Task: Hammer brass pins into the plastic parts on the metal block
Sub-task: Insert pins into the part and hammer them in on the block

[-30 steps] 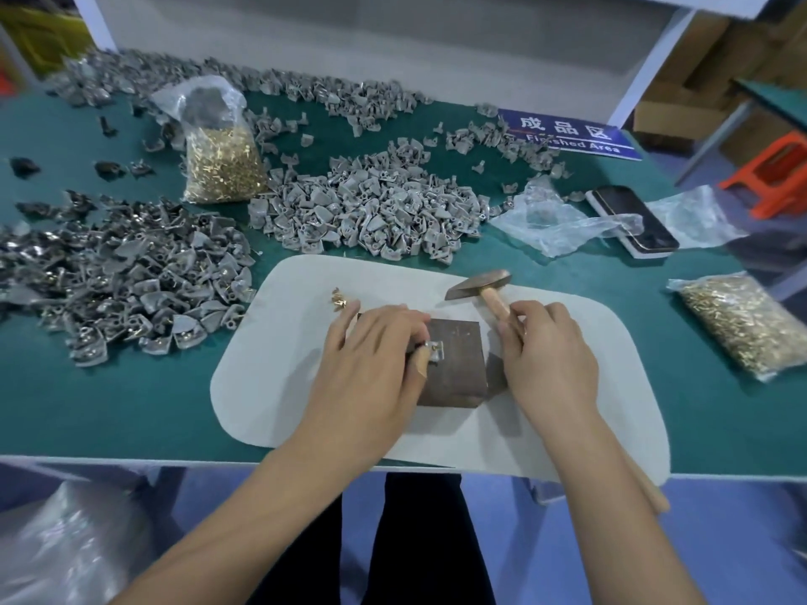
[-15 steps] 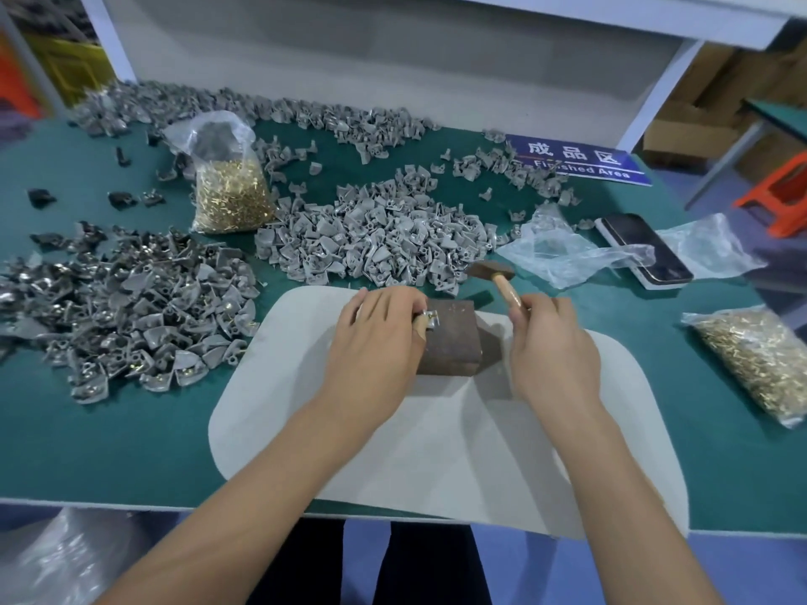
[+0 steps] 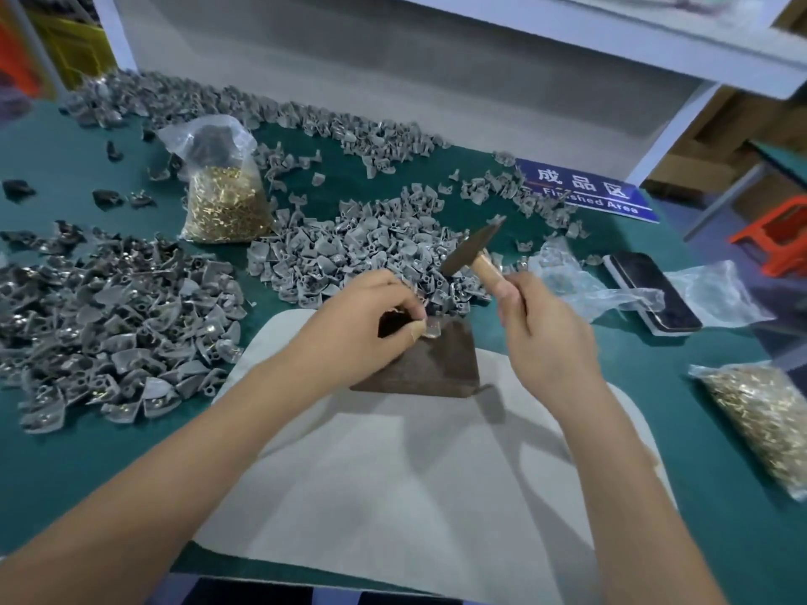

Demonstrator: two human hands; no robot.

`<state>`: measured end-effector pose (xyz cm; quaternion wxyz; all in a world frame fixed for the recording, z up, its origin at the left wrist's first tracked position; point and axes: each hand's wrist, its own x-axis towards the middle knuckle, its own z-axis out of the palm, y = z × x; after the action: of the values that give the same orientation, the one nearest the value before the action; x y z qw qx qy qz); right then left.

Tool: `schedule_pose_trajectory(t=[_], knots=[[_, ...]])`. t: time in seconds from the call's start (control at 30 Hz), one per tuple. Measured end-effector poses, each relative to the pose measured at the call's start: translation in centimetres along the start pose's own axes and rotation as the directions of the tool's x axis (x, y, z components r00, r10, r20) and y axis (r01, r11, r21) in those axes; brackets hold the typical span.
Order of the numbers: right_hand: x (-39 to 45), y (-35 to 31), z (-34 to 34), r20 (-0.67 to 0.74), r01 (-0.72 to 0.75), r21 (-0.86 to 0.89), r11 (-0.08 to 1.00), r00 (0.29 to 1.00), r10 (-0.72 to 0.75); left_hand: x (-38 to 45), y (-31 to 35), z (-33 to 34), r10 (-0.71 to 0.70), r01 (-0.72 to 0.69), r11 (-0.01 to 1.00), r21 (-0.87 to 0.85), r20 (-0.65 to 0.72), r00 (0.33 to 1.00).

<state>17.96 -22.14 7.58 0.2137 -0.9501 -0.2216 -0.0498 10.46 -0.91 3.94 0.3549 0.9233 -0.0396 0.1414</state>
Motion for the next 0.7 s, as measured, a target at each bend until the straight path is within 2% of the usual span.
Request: schedule_pose_trajectory(t=[0.13, 0.3, 0.43, 0.7], knots=[[-2.3, 0.3, -0.4, 0.021, 0.024, 0.090, 0.996, 0.999, -0.026, -0.5, -0.7, -0.4, 0.055, -0.055, 0.998, -0.025, 0.000, 0.998], [-4.5, 0.6, -0.8, 0.079, -0.011, 0.108, 0.994, 0.997, 0.002, -0.4, -0.3, -1.2, 0.123, -0.119, 0.988, 0.102, -0.024, 0.992], [-5.2, 0.0, -1.0, 0.010, 0.002, 0.118, 0.993, 1.000, -0.003, -0.5, -0.2, -1.5, 0.115, -0.112, 0.984, 0.138, -0.019, 0.993], [-5.7, -0.7, 0.1, -0.017, 0.005, 0.067, 0.998, 1.000, -0.004, -0.7, -0.3, -1.6, 0.066, -0.064, 0.989, 0.136, -0.012, 0.998]])
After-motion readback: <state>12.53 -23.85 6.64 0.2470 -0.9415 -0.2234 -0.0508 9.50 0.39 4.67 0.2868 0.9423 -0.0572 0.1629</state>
